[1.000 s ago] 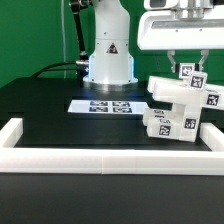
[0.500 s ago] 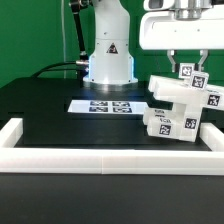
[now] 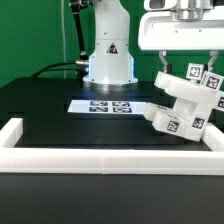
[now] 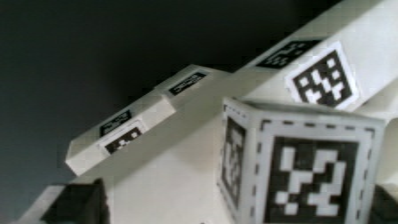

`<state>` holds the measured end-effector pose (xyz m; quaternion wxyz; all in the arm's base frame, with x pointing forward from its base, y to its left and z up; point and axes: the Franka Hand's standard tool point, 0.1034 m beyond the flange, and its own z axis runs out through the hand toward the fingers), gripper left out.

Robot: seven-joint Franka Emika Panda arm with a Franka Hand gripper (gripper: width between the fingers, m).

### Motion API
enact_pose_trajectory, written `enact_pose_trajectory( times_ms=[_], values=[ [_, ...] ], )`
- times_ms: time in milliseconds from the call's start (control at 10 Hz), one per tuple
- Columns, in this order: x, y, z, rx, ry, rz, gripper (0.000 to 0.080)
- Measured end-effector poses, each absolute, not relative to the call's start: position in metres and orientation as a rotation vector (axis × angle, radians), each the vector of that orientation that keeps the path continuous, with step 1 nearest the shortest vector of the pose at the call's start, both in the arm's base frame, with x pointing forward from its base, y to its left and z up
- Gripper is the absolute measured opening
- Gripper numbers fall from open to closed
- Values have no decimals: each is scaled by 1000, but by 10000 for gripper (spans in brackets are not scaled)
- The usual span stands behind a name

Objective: Assemble chair

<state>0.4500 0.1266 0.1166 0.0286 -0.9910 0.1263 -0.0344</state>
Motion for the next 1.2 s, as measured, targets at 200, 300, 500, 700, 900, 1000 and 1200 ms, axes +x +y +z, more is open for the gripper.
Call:
enact_pose_trajectory(
  times_ms=[200,300,500,700,900,1000,1200],
  values=[
    [451,127,117,-3078,220,-113,648],
    [452,126,118,-3088,82,-119,648],
    [455,120,119,-3090,-202,-131,648],
    [456,117,119,-3073,-430,-136,648],
    [457,115,119,-3066,-483,-140,648],
    [458,113,119,-3068,-477,-139,648],
    [459,108,118,-3070,-478,-137,648]
  ],
)
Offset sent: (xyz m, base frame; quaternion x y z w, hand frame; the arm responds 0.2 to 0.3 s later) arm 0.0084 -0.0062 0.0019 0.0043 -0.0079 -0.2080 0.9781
